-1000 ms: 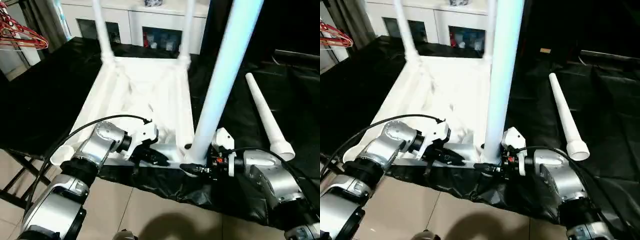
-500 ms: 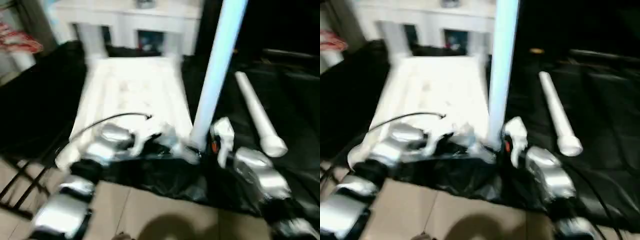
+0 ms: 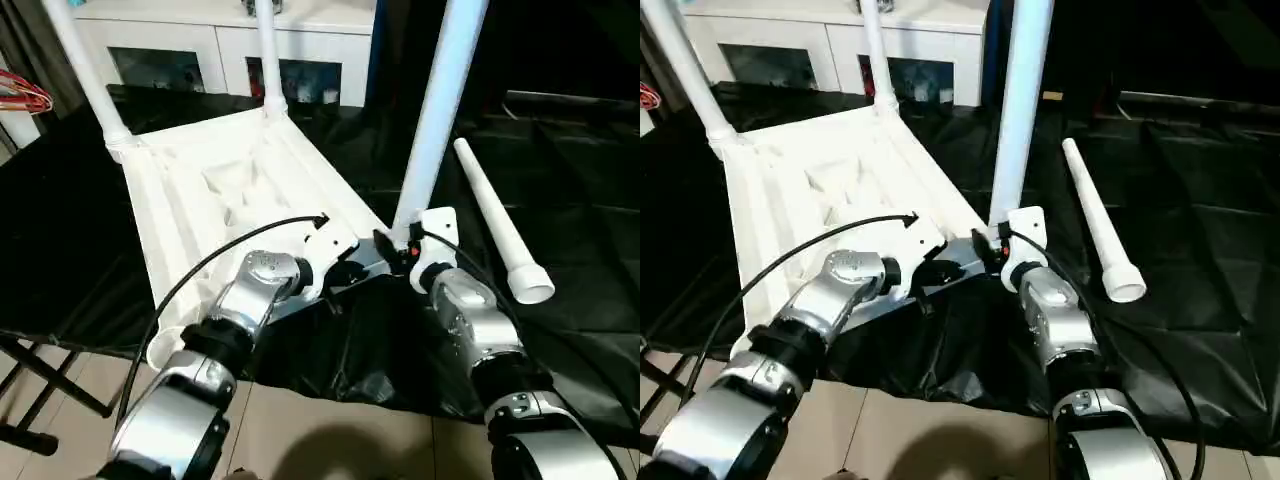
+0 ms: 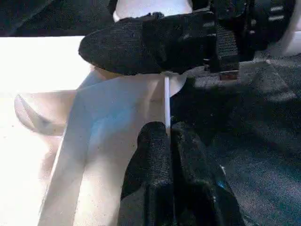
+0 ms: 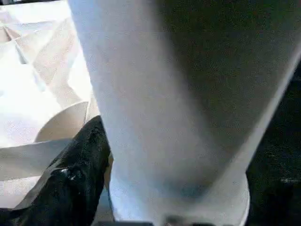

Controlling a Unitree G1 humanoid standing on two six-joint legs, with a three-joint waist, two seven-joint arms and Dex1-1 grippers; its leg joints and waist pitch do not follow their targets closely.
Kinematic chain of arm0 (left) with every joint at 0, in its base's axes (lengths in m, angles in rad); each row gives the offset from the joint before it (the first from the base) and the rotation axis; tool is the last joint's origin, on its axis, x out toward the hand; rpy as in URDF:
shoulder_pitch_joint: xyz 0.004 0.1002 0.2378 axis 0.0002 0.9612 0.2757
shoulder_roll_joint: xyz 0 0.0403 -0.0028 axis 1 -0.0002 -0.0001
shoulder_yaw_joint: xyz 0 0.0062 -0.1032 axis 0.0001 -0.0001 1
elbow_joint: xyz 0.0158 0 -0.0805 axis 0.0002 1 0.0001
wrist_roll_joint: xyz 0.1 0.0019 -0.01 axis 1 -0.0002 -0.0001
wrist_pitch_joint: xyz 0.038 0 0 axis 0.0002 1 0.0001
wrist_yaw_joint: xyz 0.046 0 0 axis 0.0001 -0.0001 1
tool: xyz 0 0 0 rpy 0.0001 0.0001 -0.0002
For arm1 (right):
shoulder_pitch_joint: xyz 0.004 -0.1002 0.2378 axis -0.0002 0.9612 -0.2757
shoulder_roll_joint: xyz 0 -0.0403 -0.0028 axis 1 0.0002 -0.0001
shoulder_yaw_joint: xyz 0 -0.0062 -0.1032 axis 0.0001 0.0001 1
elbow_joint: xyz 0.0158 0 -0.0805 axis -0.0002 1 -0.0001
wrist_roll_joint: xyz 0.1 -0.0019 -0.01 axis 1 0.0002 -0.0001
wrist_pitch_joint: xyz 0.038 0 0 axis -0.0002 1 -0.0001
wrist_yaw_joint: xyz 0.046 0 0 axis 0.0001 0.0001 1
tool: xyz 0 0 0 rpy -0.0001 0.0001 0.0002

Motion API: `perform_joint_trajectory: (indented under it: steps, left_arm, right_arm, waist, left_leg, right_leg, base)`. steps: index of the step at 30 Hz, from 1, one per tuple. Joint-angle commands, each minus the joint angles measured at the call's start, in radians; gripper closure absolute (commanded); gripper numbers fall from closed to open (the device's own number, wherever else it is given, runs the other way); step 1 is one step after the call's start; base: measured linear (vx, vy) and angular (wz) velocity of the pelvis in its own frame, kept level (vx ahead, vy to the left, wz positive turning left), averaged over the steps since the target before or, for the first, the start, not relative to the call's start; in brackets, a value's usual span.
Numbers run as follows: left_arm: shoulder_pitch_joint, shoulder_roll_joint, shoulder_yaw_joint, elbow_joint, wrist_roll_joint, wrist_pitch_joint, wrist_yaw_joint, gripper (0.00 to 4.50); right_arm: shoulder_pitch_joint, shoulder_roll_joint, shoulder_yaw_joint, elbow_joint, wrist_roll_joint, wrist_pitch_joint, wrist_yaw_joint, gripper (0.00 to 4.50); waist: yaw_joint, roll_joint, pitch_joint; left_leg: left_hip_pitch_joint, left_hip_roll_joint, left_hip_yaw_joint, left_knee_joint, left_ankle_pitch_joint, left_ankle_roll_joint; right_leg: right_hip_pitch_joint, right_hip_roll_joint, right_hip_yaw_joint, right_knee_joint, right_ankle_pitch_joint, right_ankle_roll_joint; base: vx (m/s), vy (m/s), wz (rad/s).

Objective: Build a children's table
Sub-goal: Rotate leg to tighten

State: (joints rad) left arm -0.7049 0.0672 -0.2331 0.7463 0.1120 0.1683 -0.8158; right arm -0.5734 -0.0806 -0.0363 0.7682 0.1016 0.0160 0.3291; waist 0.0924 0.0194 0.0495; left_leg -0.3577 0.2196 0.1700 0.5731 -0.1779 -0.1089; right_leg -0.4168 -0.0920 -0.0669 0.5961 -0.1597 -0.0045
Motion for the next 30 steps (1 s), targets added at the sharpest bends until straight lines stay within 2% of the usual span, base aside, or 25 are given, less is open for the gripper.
perform_joint_trajectory:
  steps: [1, 4, 6, 9, 14, 17, 27, 30]
  left_arm:
    - [0.006, -0.039, -0.034, -0.079, -0.057, -0.048, -0.092, 4.5]
    - [0.022, -0.007, -0.04, -0.096, -0.067, -0.051, -0.149, 4.5]
    - [0.028, 0.019, -0.039, -0.106, -0.078, -0.047, -0.195, 4.5]
    - [0.034, 0.043, -0.041, -0.117, -0.09, -0.051, -0.249, 4.5]
    - [0.033, 0.091, -0.047, -0.114, -0.095, -0.065, -0.342, 4.5]
    - [0.028, 0.125, -0.046, -0.102, -0.097, -0.089, -0.4, 4.5]
    - [-0.002, 0.193, -0.054, -0.061, -0.101, -0.127, -0.514, 4.5]
    - [-0.007, 0.212, -0.06, -0.05, -0.1, -0.14, -0.547, 4.5]
  right_arm:
    - [0.021, 0.035, 0.077, 0.019, -0.016, 0.021, 0.097, 0.59]
    - [0.036, -0.011, 0.102, 0.002, -0.019, -0.007, 0.199, 0.59]
    - [0.073, -0.065, 0.131, -0.064, -0.005, -0.013, 0.323, 0.59]
    - [0.108, -0.116, 0.153, -0.131, 0.017, -0.005, 0.444, 0.59]
    - [0.161, -0.211, 0.177, -0.242, 0.067, 0.014, 0.643, 0.59]
    - [0.181, -0.262, 0.188, -0.288, 0.086, 0.015, 0.737, 0.59]
    - [0.222, -0.329, 0.205, -0.398, 0.127, 0.086, 0.866, 0.59]
    - [0.231, -0.339, 0.211, -0.418, 0.139, 0.104, 0.888, 0.94]
  waist:
    - [0.007, -0.01, -0.071]
    - [0.008, -0.008, -0.068]
    - [0.008, -0.007, -0.068]
    - [0.016, -0.008, -0.068]
    - [0.031, -0.008, -0.069]
    - [0.043, -0.005, -0.07]
    - [0.058, -0.004, -0.072]
    - [0.06, -0.004, -0.071]
  left_leg:
    - [-0.007, -0.006, 0.01, -0.057, -0.17, 0.083]
    - [-0.006, -0.004, 0.01, -0.059, -0.193, 0.082]
    - [-0.003, -0.003, 0.011, -0.059, -0.201, 0.08]
    - [-0.003, -0.001, 0.011, -0.059, -0.208, 0.091]
    - [-0.002, 0.001, 0.013, -0.055, -0.187, 0.098]
    - [-0.001, 0.004, 0.014, -0.054, -0.193, 0.098]
    - [0.001, 0.006, 0.012, -0.054, -0.191, 0.084]
    - [0.0, 0.005, 0.012, -0.055, -0.197, 0.078]
  right_leg:
    - [0.07, -0.038, 0.028, -0.06, -0.151, -0.238]
    - [0.068, -0.039, 0.028, -0.063, -0.186, -0.231]
    - [0.067, -0.038, 0.029, -0.065, -0.195, -0.23]
    - [0.068, -0.037, 0.03, -0.066, -0.192, -0.226]
    - [0.068, -0.035, 0.029, -0.06, -0.159, -0.241]
    - [0.066, -0.037, 0.029, -0.059, -0.16, -0.244]
    - [0.064, -0.037, 0.029, -0.054, -0.143, -0.245]
    - [0.064, -0.038, 0.029, -0.056, -0.155, -0.241]
  base:
    - [0.0, 0.0, 0.0]
    - [0.0, 0.0, 0.0]
    - [0.0, 0.0, 0.0]
    - [0.0, 0.0, 0.0]
    - [0.0, 0.0, 0.0]
    - [0.0, 0.0, 0.0]
    - [0.0, 0.0, 0.0]
    - [0.0, 0.0, 0.0]
